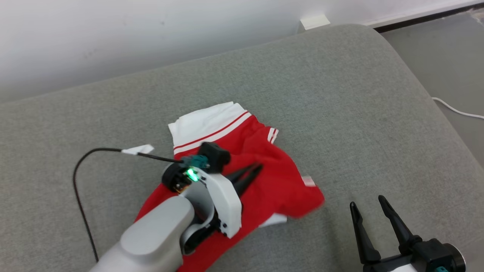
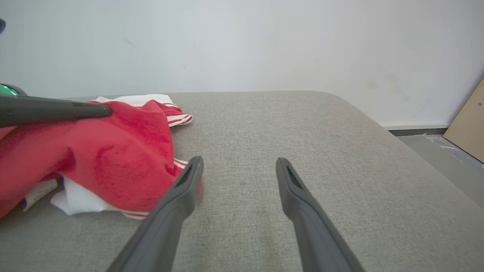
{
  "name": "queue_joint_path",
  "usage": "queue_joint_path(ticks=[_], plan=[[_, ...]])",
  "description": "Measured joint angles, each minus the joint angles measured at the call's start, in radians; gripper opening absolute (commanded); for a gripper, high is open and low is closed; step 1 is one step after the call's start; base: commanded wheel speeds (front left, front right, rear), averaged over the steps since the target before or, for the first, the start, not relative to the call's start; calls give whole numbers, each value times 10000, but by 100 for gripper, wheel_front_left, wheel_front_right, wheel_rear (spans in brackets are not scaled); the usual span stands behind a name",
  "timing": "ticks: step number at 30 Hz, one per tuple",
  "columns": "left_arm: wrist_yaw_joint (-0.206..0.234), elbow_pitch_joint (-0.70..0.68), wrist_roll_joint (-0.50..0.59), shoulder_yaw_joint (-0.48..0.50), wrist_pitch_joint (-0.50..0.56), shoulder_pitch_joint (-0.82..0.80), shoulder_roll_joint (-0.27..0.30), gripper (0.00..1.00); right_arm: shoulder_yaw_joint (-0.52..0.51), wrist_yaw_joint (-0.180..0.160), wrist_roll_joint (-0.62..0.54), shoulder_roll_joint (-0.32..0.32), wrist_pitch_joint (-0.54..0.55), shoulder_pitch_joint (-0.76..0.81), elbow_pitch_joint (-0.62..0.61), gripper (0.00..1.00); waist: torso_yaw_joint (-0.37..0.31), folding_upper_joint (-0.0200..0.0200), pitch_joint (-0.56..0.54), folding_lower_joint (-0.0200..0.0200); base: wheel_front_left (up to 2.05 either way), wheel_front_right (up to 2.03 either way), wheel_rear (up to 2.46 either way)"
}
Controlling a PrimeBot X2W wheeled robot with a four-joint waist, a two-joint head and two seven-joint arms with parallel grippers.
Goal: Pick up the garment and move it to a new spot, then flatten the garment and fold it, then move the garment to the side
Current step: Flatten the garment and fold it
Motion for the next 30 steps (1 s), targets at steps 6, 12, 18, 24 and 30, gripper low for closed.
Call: queue_joint_path(ticks=[6, 12, 18, 24, 30], plan=[[790, 336, -69, 721, -947, -40, 138, 0, 128, 0, -65, 4, 0, -21, 63, 100, 224, 0, -206, 0, 0, 0, 0], [1064, 1682, -349, 1336, -1379, -207, 290, 0, 316, 0, -115, 6, 0, -86, 192, 100, 148, 0, -299, 0, 0, 0, 0], [1308, 3405, -477, 1668, -1885, -196, 456, 100, 301, 0, -165, 4, -2, -81, 245, 100, -72, 0, -371, 0, 0, 0, 0], [1116, 4080, -869, 2031, -2382, -174, 391, 100, 150, 0, -163, 0, 0, 136, 259, 100, -13, 0, -532, 0, 0, 0, 0], [1352, 2884, -399, 2320, -2805, -635, 583, 100, 92, 0, -163, 2, 0, 312, 263, 100, 275, -1, -737, 0, 0, 0, 0]])
